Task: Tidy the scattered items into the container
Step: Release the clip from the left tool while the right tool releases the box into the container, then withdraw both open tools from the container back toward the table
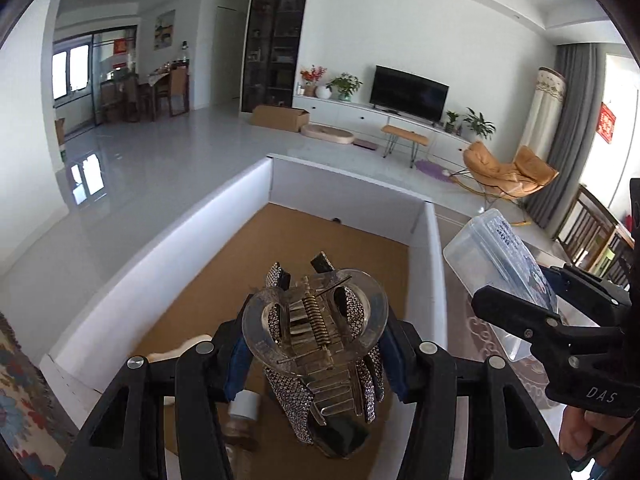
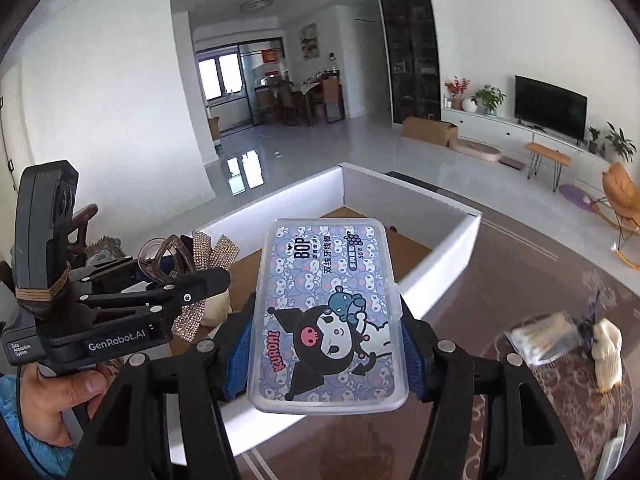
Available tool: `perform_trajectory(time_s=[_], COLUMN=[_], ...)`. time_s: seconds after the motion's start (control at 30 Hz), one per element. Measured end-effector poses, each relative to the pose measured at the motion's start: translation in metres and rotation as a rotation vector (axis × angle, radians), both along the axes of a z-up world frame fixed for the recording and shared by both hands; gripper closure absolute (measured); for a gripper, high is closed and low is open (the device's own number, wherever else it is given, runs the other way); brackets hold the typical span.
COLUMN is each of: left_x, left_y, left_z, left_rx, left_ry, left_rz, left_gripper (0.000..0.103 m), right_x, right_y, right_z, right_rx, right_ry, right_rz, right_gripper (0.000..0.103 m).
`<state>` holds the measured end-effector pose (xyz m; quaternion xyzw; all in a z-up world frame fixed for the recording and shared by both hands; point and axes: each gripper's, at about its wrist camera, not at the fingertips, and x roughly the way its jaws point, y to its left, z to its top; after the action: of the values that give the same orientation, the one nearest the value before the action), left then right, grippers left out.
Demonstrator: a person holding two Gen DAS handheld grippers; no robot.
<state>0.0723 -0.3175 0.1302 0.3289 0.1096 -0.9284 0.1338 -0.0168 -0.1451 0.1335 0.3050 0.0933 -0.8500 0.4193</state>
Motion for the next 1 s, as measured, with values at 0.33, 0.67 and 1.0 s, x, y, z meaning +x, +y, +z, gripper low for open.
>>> perform_trajectory(time_s=[0.33, 0.67, 1.0], left_x=[-0.027, -0.023, -0.014], left_y=[-0.049, -0.052, -0.044], left_z=[-0.041, -0.046, -0.043], left_rx=[0.074, 0.112, 0.071], left_ry=[-0.137, -0.136, -0.136], left_rz=[0.147, 0.179, 0.185], left_gripper=[0.011, 0.008, 0.008], right_x=[-0.05, -0.03, -0.017], right_y=[-0.098, -0.105, -0.106], right_z=[-0.078, -0.112, -0.093], right_rx=[0.18, 0.269, 0.175], right_ry=[-0.166, 0.087, 0.033], right_rz=[0.039, 0.034, 0.158], right_gripper=[0.04, 0.039, 0.04])
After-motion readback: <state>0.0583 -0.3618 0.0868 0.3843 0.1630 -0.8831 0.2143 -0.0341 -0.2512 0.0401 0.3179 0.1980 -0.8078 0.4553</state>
